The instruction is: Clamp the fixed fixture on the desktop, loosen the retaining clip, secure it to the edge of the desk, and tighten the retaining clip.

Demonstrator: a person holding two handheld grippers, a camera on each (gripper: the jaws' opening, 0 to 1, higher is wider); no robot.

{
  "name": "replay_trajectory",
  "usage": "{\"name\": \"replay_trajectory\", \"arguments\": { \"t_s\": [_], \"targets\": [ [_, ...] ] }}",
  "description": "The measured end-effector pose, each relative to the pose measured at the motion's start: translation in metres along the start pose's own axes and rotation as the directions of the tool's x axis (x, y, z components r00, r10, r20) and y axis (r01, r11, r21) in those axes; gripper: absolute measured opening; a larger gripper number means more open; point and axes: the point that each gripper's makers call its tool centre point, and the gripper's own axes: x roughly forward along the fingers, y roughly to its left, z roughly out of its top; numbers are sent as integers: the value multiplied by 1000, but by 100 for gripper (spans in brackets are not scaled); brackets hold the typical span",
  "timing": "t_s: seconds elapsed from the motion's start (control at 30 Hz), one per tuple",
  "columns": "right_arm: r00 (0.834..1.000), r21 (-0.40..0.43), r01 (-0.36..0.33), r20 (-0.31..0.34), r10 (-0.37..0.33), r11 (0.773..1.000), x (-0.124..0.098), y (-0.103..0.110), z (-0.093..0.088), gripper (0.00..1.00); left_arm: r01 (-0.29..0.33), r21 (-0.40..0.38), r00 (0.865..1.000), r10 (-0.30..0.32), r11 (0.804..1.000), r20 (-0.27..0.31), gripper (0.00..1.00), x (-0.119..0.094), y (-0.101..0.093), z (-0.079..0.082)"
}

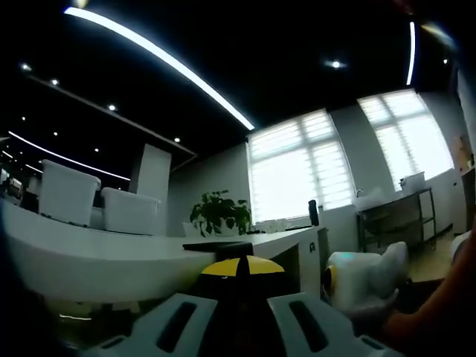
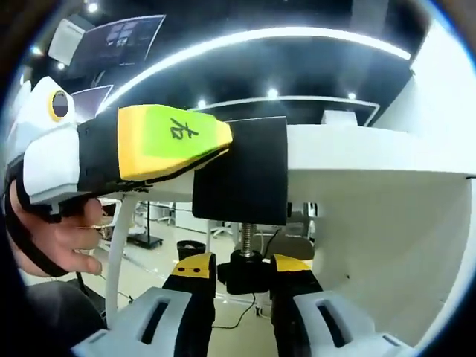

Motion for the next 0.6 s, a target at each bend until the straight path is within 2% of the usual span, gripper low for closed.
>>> {"name": "replay_trajectory", "arguments": {
  "t_s": [0.23,0.3,0.37,0.47,0.6],
  "targets": [
    [1000,-2,-18,4,18,1000,1,1,0,26,5,-2,1000,-5,1000,2,3,0,-1,-1],
    [999,3,-45,8,45,999,2,2,1,26,5,-2,1000,-5,1000,2,3,1,-1,-1],
    [993,17,-113,16,113,993,3,7,1,26,6,-3,1000,-6,1000,2,3,0,-1,-1],
    [967,3,-253,25,253,968,8,11,0,26,6,-5,1000,-6,1000,0,3,0,-1,-2],
    [920,11,-393,0,393,919,6,18,0,26,8,1,1000,-8,1000,-12,3,2,-3,-5]
  ]
}}
